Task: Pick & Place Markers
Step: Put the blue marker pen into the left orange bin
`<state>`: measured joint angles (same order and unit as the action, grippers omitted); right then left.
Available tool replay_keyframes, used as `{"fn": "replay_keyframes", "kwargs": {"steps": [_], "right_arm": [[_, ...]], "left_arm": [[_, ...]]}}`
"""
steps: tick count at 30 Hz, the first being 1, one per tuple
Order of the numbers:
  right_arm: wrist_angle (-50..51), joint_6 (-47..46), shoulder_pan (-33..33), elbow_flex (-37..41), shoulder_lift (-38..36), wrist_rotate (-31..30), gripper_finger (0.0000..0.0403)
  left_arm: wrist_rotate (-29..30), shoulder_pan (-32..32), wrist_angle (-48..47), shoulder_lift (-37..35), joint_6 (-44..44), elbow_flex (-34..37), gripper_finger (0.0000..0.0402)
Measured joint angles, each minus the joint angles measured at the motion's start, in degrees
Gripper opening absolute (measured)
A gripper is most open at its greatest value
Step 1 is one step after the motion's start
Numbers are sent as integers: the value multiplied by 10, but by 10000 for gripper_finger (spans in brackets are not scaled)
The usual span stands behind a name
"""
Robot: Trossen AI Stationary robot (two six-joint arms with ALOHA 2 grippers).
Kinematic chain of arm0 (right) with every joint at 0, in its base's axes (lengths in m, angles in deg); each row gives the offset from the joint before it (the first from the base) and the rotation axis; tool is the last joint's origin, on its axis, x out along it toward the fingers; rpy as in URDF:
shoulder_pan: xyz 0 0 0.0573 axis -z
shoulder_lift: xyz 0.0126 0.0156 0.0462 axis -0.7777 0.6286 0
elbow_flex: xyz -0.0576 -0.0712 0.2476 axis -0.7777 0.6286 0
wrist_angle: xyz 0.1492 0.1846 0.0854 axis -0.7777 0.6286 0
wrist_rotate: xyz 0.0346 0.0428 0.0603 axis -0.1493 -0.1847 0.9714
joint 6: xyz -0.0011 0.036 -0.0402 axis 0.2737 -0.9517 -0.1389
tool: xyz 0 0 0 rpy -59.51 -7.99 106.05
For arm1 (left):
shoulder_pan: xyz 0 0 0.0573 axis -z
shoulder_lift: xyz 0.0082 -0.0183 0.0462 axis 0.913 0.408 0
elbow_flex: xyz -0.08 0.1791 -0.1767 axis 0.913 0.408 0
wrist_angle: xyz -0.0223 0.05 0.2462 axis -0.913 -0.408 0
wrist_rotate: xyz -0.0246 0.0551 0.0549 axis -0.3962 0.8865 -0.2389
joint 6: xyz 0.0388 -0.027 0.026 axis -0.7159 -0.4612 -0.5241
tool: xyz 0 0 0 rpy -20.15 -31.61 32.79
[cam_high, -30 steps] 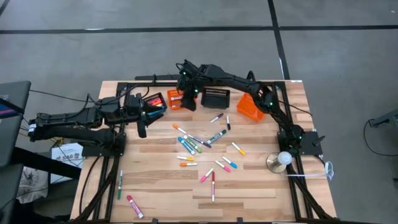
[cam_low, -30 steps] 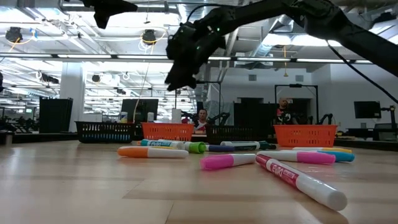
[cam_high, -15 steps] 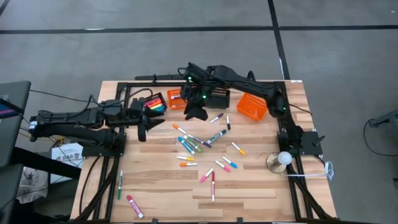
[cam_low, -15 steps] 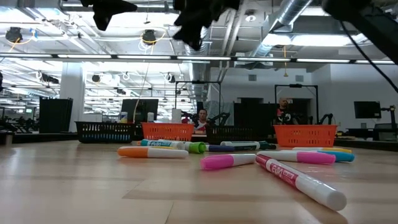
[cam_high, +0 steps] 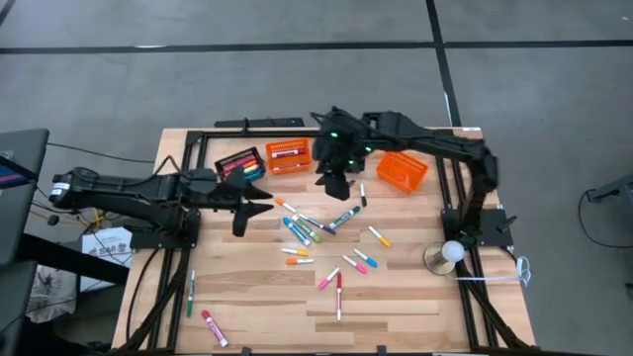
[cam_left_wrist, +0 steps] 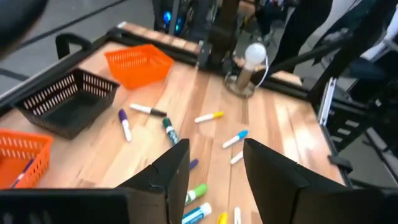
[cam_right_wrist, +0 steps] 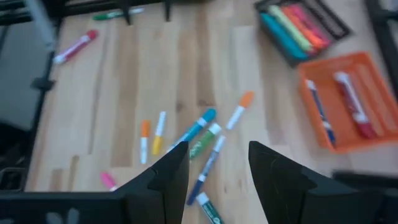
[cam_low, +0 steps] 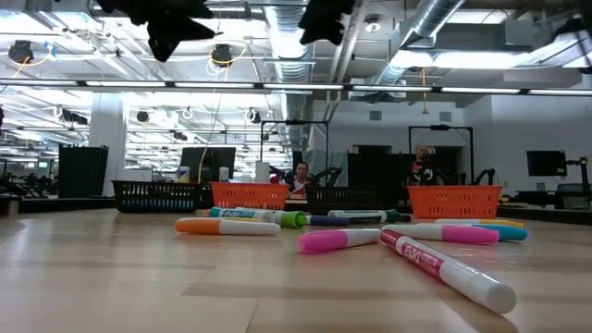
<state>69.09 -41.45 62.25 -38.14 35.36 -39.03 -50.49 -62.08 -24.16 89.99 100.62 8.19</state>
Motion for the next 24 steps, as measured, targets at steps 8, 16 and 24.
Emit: {"fn": "replay_keyframes", "kwargs": {"steps": [8,16,24], "right_arm": [[-258,-105,-26,309,-202,-89,157],[-390,-207,-43,536,-363,-178,154],[-447,-250,-66,632,-443,-245,155]], "left_arm": [[0,0,14,89,-8,0,150],[-50,0,56,177,-55,0,150],[-93,-1,54,252,-98,-20,150]]}}
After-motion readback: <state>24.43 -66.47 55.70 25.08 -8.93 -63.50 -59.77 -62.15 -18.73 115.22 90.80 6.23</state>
